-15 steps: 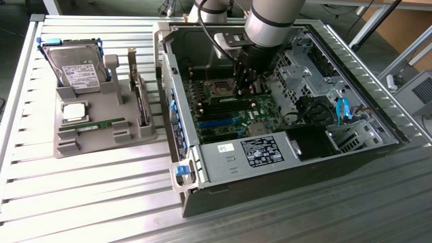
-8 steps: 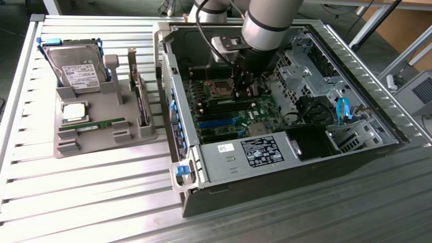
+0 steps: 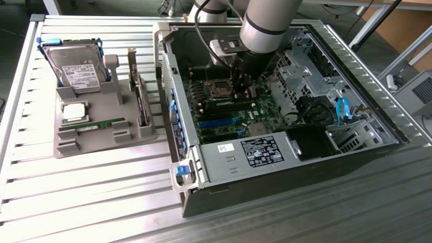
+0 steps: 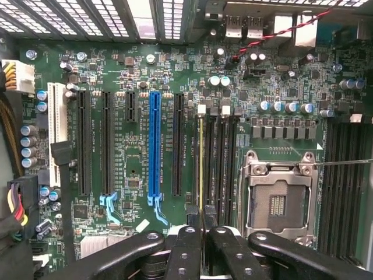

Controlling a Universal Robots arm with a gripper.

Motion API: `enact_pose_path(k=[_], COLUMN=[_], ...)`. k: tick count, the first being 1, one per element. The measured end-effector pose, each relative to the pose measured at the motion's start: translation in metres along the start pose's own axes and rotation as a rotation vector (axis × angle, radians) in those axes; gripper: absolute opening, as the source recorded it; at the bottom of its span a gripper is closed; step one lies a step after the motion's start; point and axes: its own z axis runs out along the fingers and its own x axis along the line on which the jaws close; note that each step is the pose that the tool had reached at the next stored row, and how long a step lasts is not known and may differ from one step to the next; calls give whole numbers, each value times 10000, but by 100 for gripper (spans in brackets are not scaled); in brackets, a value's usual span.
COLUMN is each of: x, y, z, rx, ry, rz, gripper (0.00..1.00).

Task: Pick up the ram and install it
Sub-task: 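Insert the ram into the slot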

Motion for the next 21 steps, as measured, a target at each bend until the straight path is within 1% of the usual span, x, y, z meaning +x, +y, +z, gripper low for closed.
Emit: enact_pose_path(k=[4,9,10,11,12,13,18,21], x=[1,1,1,1,1,1,-2,-25], y=[2,4,6,8,8,8,8,8], z=[40,89,95,98,105,107,110,115], rx=[0,-1,-1,-1,3,5,6,8], ry=[2,26,37,71,126,139,139,140], rz=[0,2,2,9,116,170,183,215], gripper=[11,11,11,11,11,11,11,11])
